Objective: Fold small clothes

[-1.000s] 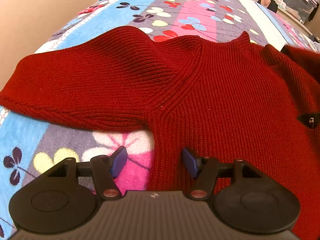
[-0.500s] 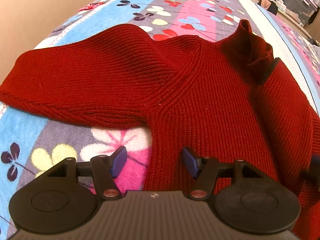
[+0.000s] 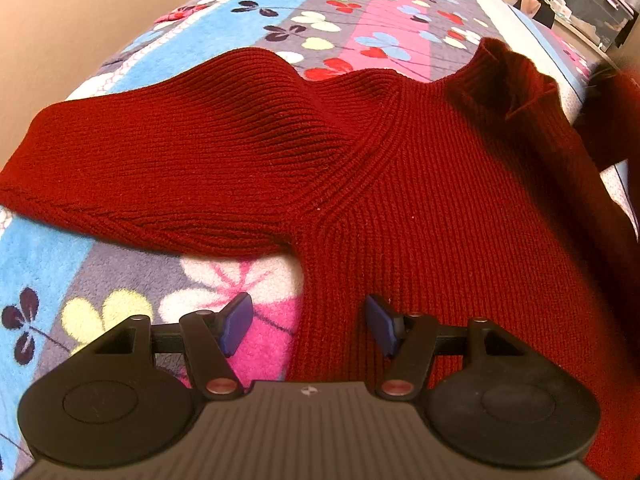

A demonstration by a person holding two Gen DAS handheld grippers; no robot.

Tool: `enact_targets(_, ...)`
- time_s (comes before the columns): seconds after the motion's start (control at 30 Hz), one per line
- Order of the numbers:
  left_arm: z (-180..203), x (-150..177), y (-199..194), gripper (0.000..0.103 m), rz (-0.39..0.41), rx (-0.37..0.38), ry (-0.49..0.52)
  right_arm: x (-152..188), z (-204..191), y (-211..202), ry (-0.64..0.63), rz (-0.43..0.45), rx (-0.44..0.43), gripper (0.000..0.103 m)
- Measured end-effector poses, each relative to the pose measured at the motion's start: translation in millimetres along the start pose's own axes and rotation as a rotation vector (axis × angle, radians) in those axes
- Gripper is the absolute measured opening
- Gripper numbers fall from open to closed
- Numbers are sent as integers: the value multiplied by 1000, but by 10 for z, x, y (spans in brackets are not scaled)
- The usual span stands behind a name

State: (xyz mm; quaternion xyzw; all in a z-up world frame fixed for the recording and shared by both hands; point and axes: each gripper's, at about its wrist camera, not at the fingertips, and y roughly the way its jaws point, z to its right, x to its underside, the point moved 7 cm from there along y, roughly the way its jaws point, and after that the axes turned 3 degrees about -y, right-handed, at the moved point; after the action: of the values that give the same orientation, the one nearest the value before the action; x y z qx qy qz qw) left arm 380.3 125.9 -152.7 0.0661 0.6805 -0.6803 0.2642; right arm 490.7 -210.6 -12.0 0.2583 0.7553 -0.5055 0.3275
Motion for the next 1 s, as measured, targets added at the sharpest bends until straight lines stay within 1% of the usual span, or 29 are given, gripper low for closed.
enact_targets(0.07,5,-4,7,68,2,-1,6,-360,417,-319,-10,142,91,13)
enact_targets(0.1,7,-4,10,68,3,-2,8,-517,676,-508,-12,215,161,13)
enact_targets(0.13,10,-5,10,68,2,-2,8,-630,1000,-696,7,288,254,13)
enact_targets(0.17,12,-9,11,68,2,-2,8,-699,1357,-867,34,342,368,13)
enact_targets(0.2,11,-7,10,68,2,-2,8,-696,1771,-1003,63,364,518,16)
enact_targets(0.23,12,-5,9,68,3,-4,9,-608,2193,-1084,102,335,673,23)
enact_targets(0.27,16,-3,7,68,3,-5,10,-424,2650,-1147,175,270,821,39)
enact_targets(0.3,19,-1,3,68,5,-7,14,-206,2998,-1199,255,202,913,42)
enact_targets(0.33,18,0,4,69,6,-8,16,66,3293,-1256,336,131,964,41)
enact_targets(0.37,19,1,4,69,7,-9,17,356,3499,-1333,408,88,997,41)
enact_targets(0.4,17,0,5,70,7,-10,17,581,3595,-1389,454,75,998,41)
enact_targets(0.43,16,0,4,70,7,-12,18,793,3636,-1410,487,67,973,41)
enact_targets(0.47,20,2,0,70,8,-14,20,998,3625,-1380,504,49,929,41)
enact_targets(0.53,28,6,0,70,12,-18,27,1382,3478,-1288,504,4,799,41)
enact_targets(0.6,28,6,-2,70,12,-18,29,1623,3216,-1165,478,-29,646,41)
enact_targets(0.67,21,3,-4,70,10,-13,24,1770,2911,-1069,425,-64,519,41)
enact_targets(0.73,11,6,-9,70,11,-9,21,1916,2588,-1040,362,-120,403,43)
enact_targets(0.8,3,16,-19,70,17,-5,17,2023,2325,-1101,302,-151,346,51)
enact_targets(0.87,-11,39,-31,71,25,0,10,2138,2158,-1183,276,-188,296,52)
enact_targets(0.9,-17,56,-40,71,29,1,8,2172,2117,-1248,259,-189,293,52)
enact_targets(0.93,-22,78,-55,72,32,3,6,2206,2074,-1342,264,-192,293,52)
enact_targets(1.0,-25,153,-104,74,40,7,7,2332,2038,-1489,317,-212,275,52)
